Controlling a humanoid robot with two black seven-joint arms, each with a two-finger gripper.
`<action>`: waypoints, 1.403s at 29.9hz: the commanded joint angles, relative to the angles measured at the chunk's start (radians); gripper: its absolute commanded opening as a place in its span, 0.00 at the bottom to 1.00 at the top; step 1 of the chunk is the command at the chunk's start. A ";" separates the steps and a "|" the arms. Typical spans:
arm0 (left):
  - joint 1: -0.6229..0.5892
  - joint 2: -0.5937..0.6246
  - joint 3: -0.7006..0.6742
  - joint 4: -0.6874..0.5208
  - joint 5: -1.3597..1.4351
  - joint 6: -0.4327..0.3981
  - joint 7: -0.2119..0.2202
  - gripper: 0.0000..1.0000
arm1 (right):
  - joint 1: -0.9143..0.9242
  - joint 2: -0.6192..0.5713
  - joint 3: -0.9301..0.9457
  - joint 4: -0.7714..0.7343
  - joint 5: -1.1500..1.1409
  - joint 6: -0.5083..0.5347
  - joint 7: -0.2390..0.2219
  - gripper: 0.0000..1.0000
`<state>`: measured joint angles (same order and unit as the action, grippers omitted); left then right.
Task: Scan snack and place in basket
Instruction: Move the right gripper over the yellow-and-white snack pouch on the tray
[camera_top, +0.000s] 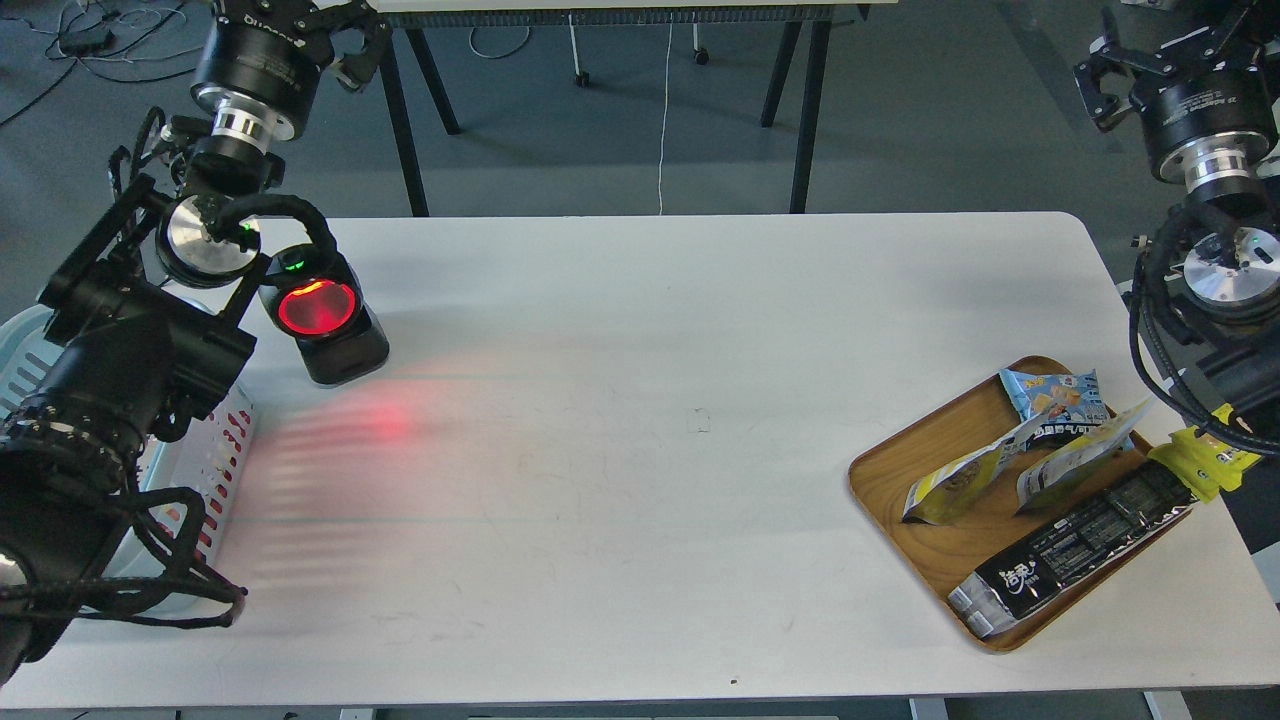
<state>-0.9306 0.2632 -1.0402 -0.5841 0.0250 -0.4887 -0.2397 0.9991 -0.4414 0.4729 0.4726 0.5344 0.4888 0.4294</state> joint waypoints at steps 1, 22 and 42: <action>0.003 0.016 0.014 -0.002 0.004 0.000 0.004 1.00 | -0.002 0.003 0.000 0.000 -0.034 0.000 0.000 0.99; 0.021 0.057 0.065 -0.017 0.010 0.000 0.008 1.00 | 0.407 -0.140 -0.480 0.271 -0.567 0.000 0.059 0.99; 0.050 0.068 0.068 -0.017 0.013 0.000 0.008 1.00 | 1.082 -0.132 -1.187 1.035 -1.468 -0.226 0.059 0.98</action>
<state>-0.8796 0.3368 -0.9730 -0.6012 0.0382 -0.4887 -0.2317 2.0184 -0.5700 -0.6447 1.4072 -0.8004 0.3065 0.4887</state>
